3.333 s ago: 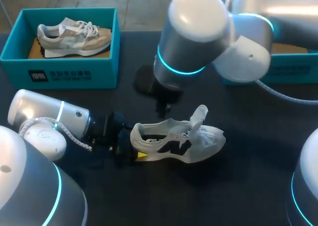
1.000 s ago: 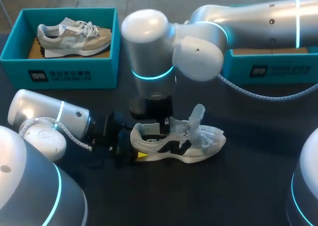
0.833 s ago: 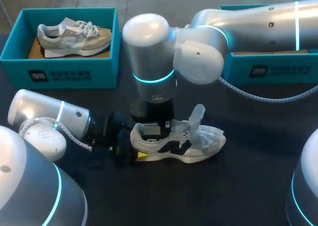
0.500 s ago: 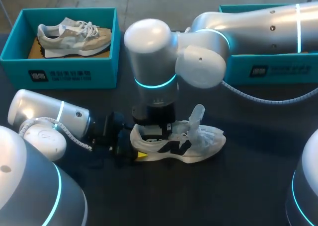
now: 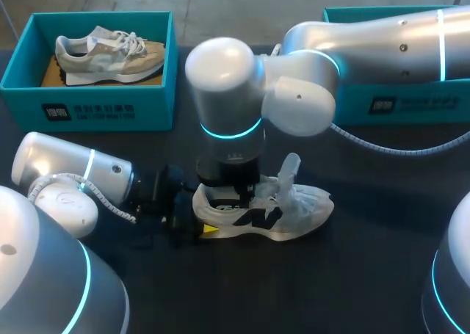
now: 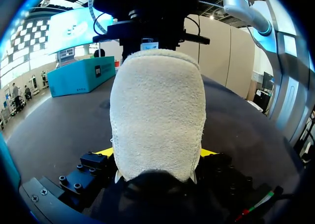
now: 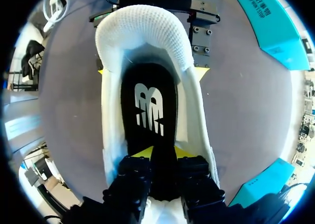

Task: Take the shoe out of the shoebox, open the shoe tongue, remove and reinsert the insole, then place the shoe into the shoebox

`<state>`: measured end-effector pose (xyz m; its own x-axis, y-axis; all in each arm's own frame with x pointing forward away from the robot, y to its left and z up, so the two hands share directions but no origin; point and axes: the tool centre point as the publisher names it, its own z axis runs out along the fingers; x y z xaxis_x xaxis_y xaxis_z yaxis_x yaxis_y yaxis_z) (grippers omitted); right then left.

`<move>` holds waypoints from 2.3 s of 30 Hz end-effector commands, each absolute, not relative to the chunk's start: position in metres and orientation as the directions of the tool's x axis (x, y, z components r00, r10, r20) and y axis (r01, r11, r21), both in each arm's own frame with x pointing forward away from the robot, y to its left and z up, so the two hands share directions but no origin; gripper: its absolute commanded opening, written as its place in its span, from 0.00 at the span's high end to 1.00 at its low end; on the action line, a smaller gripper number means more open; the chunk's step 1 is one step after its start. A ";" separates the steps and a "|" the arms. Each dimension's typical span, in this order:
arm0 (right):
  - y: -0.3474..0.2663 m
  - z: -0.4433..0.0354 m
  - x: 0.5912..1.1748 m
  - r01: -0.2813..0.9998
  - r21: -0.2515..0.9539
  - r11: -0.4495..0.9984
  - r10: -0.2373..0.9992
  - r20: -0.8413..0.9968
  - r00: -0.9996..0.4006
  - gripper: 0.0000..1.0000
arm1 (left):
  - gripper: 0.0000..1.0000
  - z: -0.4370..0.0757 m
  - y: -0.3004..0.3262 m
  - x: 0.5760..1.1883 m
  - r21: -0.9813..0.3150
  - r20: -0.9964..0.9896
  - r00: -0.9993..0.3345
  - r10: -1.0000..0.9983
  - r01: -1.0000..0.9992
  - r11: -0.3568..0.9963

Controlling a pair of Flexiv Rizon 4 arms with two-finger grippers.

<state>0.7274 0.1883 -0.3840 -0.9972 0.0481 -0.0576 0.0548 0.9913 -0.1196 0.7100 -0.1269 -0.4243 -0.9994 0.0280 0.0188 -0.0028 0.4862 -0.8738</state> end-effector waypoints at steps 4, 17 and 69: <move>0.191 -0.392 0.730 0.058 -0.108 0.992 0.051 -0.071 -0.996 0.60 | 1.00 -0.426 -0.126 0.709 -0.872 0.019 -0.999 0.028 -0.003 0.489; 0.195 -0.417 0.732 0.034 -0.065 0.997 0.034 -0.009 -0.999 0.62 | 1.00 -0.426 -0.126 0.709 -0.872 0.019 -0.999 0.028 -0.003 0.489; 0.180 -0.313 0.710 -0.043 -0.004 0.999 -0.043 0.037 -0.998 1.00 | 1.00 -0.426 -0.126 0.709 -0.872 0.019 -0.999 0.028 -0.003 0.489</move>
